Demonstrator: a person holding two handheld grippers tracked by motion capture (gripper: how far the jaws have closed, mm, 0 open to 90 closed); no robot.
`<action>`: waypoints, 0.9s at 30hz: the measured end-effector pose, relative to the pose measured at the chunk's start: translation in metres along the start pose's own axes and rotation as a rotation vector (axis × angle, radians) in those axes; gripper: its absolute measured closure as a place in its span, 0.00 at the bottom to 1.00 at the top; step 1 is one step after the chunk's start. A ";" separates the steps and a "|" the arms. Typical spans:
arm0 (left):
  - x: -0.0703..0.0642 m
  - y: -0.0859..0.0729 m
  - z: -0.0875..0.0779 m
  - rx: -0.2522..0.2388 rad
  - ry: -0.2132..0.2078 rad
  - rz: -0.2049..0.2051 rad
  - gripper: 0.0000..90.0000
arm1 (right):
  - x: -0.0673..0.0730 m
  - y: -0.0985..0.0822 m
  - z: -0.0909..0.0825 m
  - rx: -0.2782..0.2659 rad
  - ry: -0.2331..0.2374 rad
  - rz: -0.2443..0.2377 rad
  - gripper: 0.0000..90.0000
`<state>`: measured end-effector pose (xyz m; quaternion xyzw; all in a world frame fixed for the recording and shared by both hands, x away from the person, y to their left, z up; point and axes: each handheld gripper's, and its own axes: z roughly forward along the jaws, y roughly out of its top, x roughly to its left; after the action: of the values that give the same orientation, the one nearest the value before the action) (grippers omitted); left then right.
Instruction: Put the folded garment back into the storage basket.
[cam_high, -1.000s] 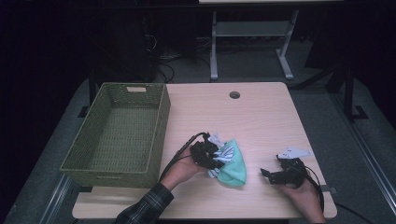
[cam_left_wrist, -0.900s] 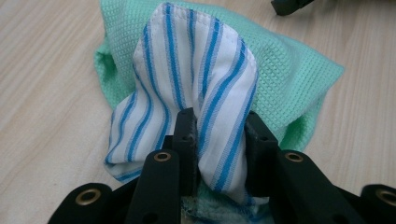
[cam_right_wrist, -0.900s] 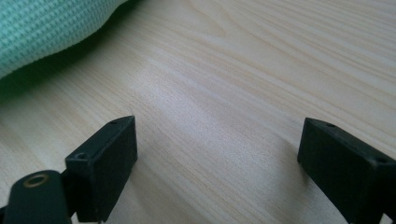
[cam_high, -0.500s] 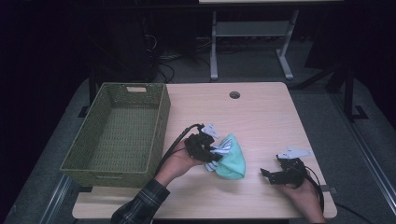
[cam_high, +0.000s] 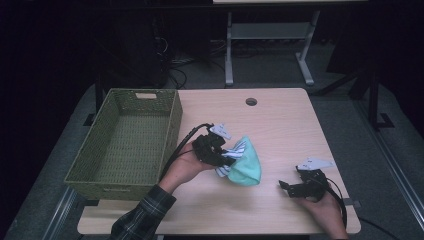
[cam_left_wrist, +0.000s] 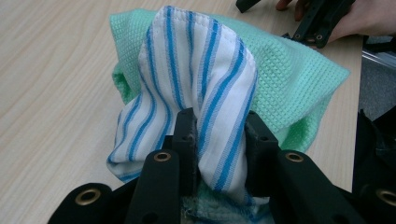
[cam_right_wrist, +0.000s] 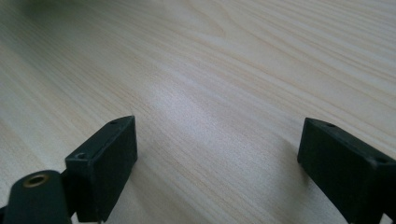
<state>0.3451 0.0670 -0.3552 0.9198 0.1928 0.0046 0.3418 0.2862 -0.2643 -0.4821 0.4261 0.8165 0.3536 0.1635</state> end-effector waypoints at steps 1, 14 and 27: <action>0.000 0.000 0.000 0.000 0.000 0.000 0.78 | 0.000 0.000 0.000 0.000 0.000 0.000 0.13; 0.008 0.005 -0.033 -0.017 0.034 0.006 0.78 | 0.000 0.000 0.000 0.000 0.000 0.000 0.13; 0.019 0.003 -0.061 -0.027 0.082 -0.005 0.78 | 0.000 0.000 0.000 0.000 0.000 0.001 0.13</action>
<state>0.3556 0.1104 -0.3087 0.9136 0.2092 0.0442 0.3459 0.2862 -0.2642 -0.4821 0.4265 0.8162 0.3538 0.1634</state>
